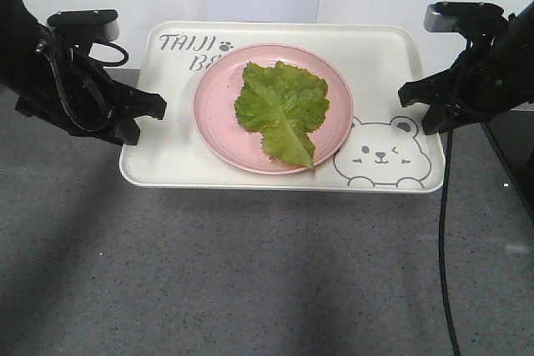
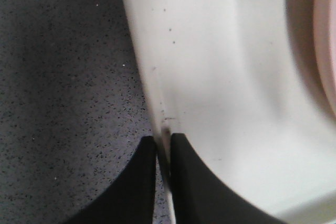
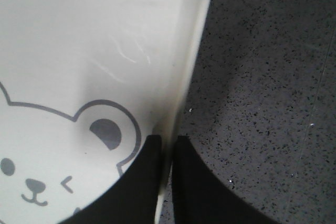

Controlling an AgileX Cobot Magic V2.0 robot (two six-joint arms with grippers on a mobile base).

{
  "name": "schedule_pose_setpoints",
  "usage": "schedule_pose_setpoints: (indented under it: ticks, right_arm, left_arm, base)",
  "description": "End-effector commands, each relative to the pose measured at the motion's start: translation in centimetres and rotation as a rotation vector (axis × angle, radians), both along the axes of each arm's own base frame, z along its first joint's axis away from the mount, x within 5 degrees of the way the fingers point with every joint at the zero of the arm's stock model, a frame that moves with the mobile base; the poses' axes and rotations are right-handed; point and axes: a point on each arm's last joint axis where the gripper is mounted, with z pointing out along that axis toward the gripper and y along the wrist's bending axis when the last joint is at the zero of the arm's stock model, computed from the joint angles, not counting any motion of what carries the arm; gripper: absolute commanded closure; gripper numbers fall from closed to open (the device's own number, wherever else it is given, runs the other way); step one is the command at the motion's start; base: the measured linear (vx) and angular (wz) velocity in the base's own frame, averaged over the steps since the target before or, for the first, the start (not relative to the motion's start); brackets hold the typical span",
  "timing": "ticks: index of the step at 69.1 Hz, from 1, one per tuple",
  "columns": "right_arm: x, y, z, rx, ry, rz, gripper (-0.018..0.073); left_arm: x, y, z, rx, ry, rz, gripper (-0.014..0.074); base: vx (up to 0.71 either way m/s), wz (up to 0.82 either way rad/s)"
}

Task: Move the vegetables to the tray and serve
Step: 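Lower the tray onto the counter with both grippers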

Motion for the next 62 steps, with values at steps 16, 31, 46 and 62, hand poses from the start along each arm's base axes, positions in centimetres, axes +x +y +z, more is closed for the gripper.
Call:
schedule_pose_setpoints:
  ticks: [16,31,46,62]
  right_arm:
    - [1.1,1.5,-0.4,0.102,-0.023,0.062,0.0565]
    - [2.8,1.4,-4.1,0.058,0.088,0.066,0.0562]
    - [3.4,1.1,-6.0,-0.003,0.141,0.084,0.0549]
    - [3.6,1.0,-7.4,-0.025,0.207,0.094,0.0507]
  left_arm:
    - [1.2,-1.0,0.2,0.005,-0.086,-0.045,0.0602]
    - [2.8,-1.4,-2.9,0.035,-0.006,-0.049,0.0602]
    - [3.7,-1.7,-5.1,0.059,0.051,-0.058,0.0602]
    - [4.2,-1.7,-6.7,0.09,0.099,-0.064,0.0602]
  base:
    - [0.0,0.0]
    - [0.0,0.0]
    - [0.0,0.0]
    - [0.0,0.0]
